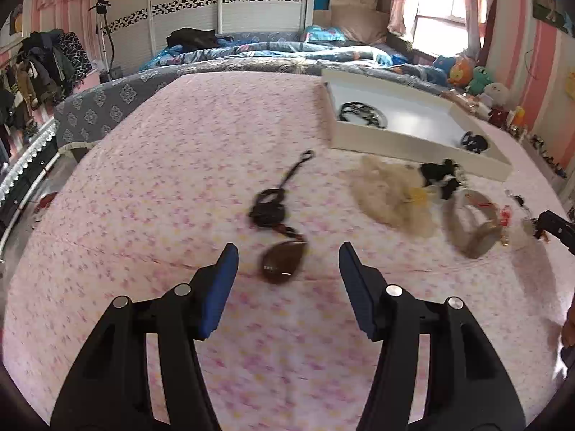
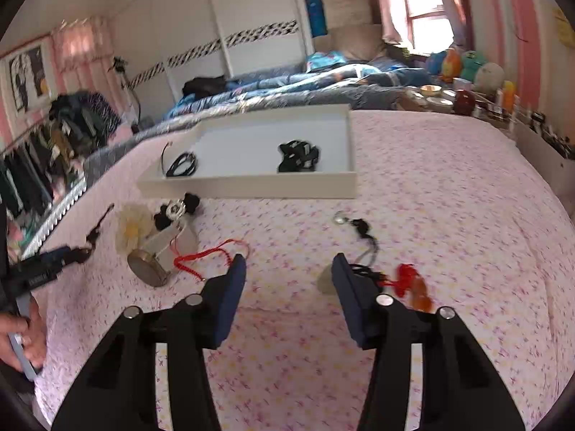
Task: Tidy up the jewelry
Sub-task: 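Move left gripper to brown teardrop pendant while right gripper moves to red string charm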
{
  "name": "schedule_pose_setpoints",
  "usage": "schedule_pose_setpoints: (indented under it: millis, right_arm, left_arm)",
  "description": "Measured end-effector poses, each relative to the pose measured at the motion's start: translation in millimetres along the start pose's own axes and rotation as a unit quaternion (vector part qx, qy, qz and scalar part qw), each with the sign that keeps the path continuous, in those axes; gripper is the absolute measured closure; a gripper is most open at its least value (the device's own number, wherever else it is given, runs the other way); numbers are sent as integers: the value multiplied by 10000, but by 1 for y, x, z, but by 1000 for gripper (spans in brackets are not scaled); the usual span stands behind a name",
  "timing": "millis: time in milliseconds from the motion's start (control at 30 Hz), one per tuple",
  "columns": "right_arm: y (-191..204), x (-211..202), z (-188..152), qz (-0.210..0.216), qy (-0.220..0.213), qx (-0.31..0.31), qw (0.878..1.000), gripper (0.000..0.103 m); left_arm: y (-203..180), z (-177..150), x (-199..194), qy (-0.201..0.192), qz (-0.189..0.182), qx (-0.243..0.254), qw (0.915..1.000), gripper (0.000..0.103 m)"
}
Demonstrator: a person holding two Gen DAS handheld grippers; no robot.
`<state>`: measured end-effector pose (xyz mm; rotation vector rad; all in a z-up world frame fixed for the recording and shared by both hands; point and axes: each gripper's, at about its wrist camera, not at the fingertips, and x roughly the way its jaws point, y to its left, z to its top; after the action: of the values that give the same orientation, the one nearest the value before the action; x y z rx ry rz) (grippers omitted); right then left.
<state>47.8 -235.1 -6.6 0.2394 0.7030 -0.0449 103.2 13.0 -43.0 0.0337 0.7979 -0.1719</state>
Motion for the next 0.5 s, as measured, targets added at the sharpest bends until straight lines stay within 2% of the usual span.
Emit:
schedule_pose_setpoints:
  millis: [167,400,500]
  right_arm:
    - [16,22,0,63,325,-90,9994,56]
    - [38,45,3,33,626,-270,9977,58]
    - [43,58,6,-27,808,-282,9963,65]
  left_arm:
    - [11,7,9,104,112,4,9999,45]
    - [7,9,26,440,-131,66,9989,45]
    - [2,8,27,460,-143,180,9987,45]
